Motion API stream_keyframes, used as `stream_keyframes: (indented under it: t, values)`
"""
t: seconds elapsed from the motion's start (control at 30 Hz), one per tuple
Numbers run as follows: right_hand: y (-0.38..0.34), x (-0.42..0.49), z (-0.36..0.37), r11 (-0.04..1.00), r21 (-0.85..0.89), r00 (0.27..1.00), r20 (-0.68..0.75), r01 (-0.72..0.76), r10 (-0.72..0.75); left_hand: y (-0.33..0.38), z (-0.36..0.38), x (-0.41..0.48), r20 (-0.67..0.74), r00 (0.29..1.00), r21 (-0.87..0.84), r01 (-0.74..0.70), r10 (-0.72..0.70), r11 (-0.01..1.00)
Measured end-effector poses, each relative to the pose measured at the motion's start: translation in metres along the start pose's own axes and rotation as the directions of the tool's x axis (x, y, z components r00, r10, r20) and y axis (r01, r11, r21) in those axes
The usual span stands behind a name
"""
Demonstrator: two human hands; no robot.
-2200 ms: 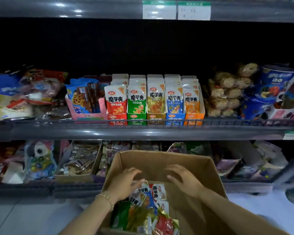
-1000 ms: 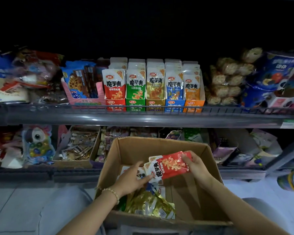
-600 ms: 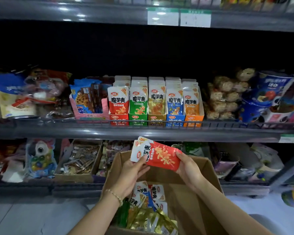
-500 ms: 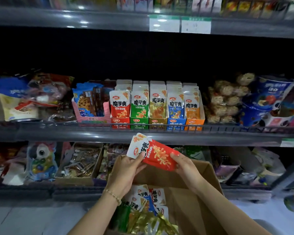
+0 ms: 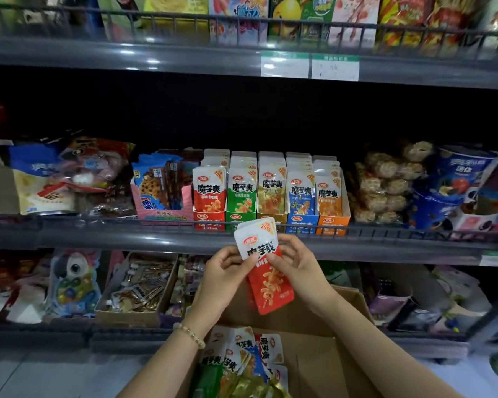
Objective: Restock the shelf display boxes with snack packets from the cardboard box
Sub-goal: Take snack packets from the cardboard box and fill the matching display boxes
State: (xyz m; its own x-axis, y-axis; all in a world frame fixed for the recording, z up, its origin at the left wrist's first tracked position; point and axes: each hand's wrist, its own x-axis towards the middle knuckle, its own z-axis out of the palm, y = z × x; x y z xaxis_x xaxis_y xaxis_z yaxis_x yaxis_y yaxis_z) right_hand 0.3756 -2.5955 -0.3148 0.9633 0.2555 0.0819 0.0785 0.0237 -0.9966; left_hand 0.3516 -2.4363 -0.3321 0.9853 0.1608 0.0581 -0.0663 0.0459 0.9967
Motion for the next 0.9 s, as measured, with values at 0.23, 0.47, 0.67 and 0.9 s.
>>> stream_keyframes:
  t: [0.23, 0.47, 0.67, 0.9]
  values:
    - [-0.01, 0.005, 0.007, 0.99, -0.011, 0.99, 0.01, 0.143, -0.143, 0.004, -0.003, -0.001, 0.138, 0.99, 0.072, -0.042, 0.032, 0.996]
    - [-0.034, 0.028, 0.008, 0.962, -0.183, 0.953, 0.264, 0.203, -0.15, 0.019, -0.035, 0.015, 0.22, 0.973, 0.241, -0.117, 0.063, 0.963]
    - [-0.043, 0.048, 0.021, 0.965, -0.181, 0.952, 0.274, 0.19, -0.136, 0.027, -0.05, 0.027, 0.198, 0.974, 0.228, -0.152, 0.107, 0.962]
    - [-0.064, 0.089, 0.033, 0.922, -0.241, 0.946, 0.192, 0.304, -0.262, 0.026, -0.083, 0.057, 0.087, 0.979, 0.515, -0.203, 0.185, 0.833]
